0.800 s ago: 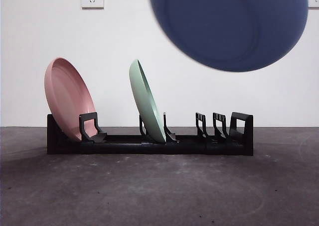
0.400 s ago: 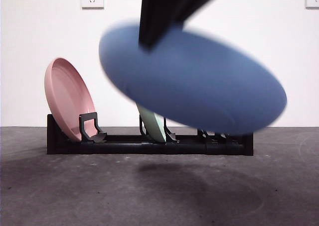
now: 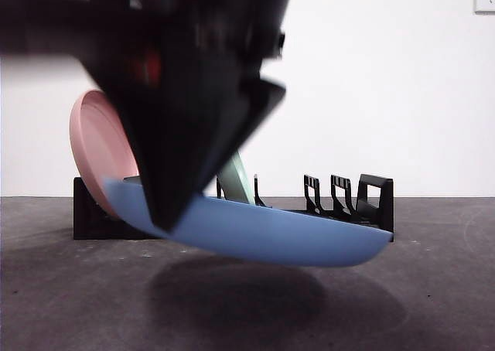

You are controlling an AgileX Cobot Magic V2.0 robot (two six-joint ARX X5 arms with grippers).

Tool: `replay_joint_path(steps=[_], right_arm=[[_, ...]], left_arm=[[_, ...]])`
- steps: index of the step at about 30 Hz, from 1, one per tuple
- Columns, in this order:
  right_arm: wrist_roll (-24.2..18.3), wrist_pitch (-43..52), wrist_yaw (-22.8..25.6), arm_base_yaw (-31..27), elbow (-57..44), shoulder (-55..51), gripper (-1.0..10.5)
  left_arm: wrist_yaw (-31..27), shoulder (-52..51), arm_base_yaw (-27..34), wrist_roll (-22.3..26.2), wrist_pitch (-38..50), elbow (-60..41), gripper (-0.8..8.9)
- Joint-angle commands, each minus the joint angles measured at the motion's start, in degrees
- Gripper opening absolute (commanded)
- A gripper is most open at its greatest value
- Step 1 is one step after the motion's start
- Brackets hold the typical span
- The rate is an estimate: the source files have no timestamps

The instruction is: Place the plate

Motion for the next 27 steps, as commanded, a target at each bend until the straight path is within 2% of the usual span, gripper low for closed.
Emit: replay_joint_path(steps=[1,12,14,18,20,23,27], right_arm=[[1.42,0.92,0.94,0.9,0.52,2.64,0.1],[2.4,2.08,0.7,0.98,0.52,5.33,0.2],[2.47,2.05,0.74,0.98,0.52,5.33,0.9],[2.71,1.6,0.33,0.2,0.61,5.07,3.1],[2.6,0.61,-1.22,-0.52,0.98,4.39,3.6],[2.21,-0.55,-4.44,-2.43,1.86,2.25,3.7],[1.05,-1.77,-13.51,-7.02,2.51,-2.78,3.6]], left_arm=[[-0.15,0.39,-0.2,0.94,0.66,1.27,5.31],[-0.15,0.42,-0.2,1.01,0.72,1.27,5.31],[-0.15,0.42,-0.2,1.03,0.7,1.27,5.31],[-0.15,0.42,-0.2,1.07,0.7,1.27,5.31],[-0.15,0.42,-0.2,1.25,0.7,1.27,5.31],[-0.15,0.42,-0.2,1.49,0.7,1.27,5.31],[-0.15,0.42,-0.2,1.75,0.79,1.27,5.31]])
